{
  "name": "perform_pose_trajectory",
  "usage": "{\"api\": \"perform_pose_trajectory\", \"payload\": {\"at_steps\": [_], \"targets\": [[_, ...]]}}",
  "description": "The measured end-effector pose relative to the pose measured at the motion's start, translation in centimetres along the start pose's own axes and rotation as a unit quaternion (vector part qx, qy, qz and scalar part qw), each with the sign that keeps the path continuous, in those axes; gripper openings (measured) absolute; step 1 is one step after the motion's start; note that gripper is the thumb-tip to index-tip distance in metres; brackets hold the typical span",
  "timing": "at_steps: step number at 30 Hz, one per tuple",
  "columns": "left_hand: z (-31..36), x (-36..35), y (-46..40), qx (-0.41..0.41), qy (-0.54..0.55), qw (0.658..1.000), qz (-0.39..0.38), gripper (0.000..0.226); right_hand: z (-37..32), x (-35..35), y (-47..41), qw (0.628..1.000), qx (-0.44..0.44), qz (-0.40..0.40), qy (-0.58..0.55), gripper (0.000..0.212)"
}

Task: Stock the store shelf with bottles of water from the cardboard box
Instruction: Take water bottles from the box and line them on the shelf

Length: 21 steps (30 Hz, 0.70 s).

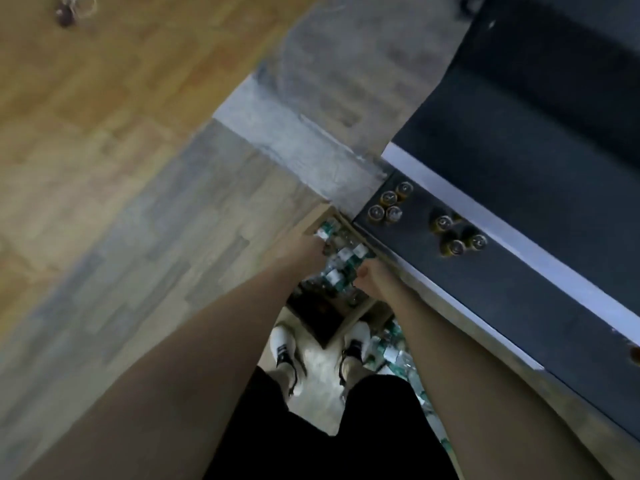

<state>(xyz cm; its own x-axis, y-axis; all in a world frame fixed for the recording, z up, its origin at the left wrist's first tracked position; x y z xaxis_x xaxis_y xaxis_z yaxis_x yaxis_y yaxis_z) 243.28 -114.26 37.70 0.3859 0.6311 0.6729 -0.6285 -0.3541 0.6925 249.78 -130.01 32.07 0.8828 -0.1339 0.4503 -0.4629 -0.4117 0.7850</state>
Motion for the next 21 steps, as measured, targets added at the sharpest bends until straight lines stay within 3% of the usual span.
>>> {"api": "perform_pose_trajectory", "payload": {"at_steps": [5, 13, 21], "targets": [[-4.6, -9.4, -5.2, 0.064, -0.005, 0.997, -0.039, 0.025, 4.4, -5.9, -7.1, 1.000, -0.008, -0.010, 0.017, 0.023], [-10.3, -22.1, -15.0, 0.050, -0.020, 0.993, -0.101, 0.011, 12.2, -15.2, -18.1, 0.999, -0.043, 0.004, 0.021, 0.045], [-14.3, -30.4, -24.8, 0.036, -0.016, 0.990, -0.132, 0.018, 16.9, -22.5, -28.0, 0.995, -0.091, -0.012, 0.032, 0.063]]}}
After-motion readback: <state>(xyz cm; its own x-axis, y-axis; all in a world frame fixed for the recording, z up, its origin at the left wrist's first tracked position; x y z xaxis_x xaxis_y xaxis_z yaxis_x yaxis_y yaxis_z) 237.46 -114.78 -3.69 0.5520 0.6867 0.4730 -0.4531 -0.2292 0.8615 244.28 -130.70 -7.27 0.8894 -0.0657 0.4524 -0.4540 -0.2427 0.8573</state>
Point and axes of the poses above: each hand's wrist, its own y-axis away from the middle knuckle, its own x-axis out of the back of the hand, z = x × y, the point moved 3 cm from there along -y, towards the middle knuckle, and after that the axes turned 2 degrees about -y, right-handed, at the moved point
